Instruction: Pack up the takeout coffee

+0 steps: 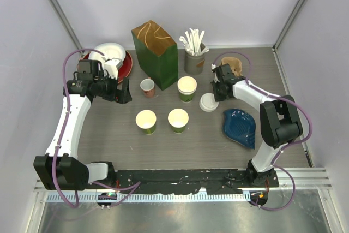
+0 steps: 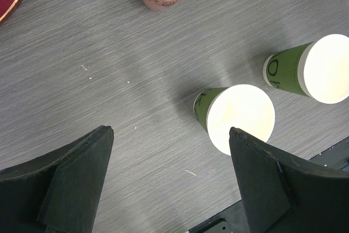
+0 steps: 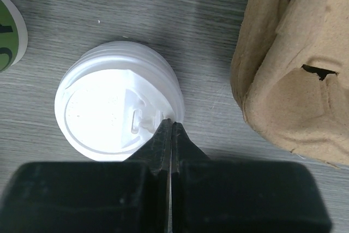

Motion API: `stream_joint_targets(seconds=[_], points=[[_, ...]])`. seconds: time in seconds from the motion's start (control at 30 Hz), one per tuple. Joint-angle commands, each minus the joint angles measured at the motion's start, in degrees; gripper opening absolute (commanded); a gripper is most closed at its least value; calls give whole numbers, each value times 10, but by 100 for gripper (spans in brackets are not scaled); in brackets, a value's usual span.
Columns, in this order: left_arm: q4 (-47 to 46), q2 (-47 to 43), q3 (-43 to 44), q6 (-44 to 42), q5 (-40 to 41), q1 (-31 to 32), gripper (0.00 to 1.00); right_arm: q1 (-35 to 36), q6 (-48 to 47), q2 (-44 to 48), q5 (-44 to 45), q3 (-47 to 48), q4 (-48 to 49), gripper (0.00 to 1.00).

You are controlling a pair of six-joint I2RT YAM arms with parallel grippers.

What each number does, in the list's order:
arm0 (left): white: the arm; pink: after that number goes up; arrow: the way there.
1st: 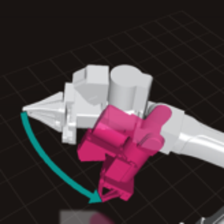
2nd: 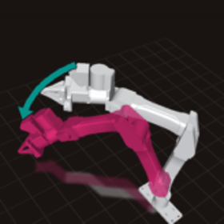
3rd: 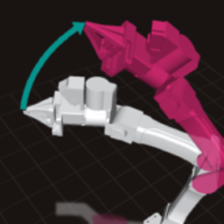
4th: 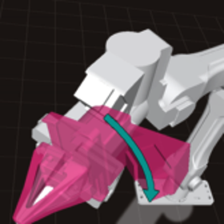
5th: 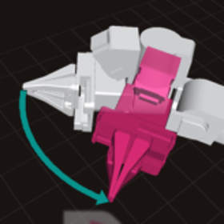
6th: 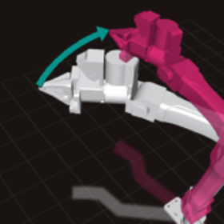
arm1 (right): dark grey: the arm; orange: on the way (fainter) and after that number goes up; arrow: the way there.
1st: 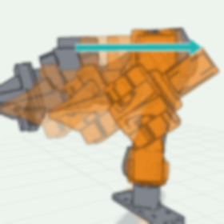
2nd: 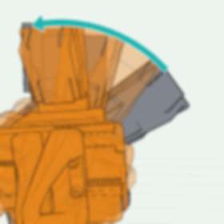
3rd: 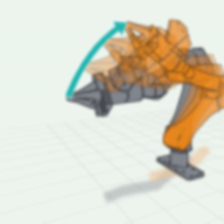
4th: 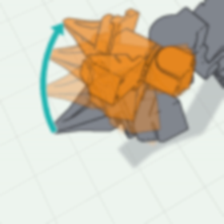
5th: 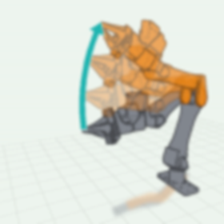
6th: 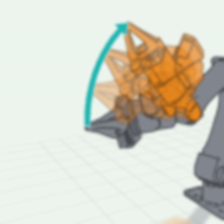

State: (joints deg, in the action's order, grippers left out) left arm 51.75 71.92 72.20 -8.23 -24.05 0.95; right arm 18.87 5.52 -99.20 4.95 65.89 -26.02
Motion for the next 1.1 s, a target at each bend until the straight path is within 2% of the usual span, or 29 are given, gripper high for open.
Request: stream_joint_targets(seconds=[0.0,0.7,0.97,1.03,1.07], points=[[-2,2,10,-8,-13,-4,91,-2,4,33,-10,14,-17,1],[-2,-4,8,-10,-18,-4,92,-2,25,119,-10,74,-89,1],[9,-13,12,-10,-14,-4,92,1,54,158,-71,131,-155,1],[19,-13,16,-9,3,-4,92,21,67,166,-64,157,-172,1],[31,-12,18,-15,20,-4,92,36,70,170,-26,169,-191,1]])
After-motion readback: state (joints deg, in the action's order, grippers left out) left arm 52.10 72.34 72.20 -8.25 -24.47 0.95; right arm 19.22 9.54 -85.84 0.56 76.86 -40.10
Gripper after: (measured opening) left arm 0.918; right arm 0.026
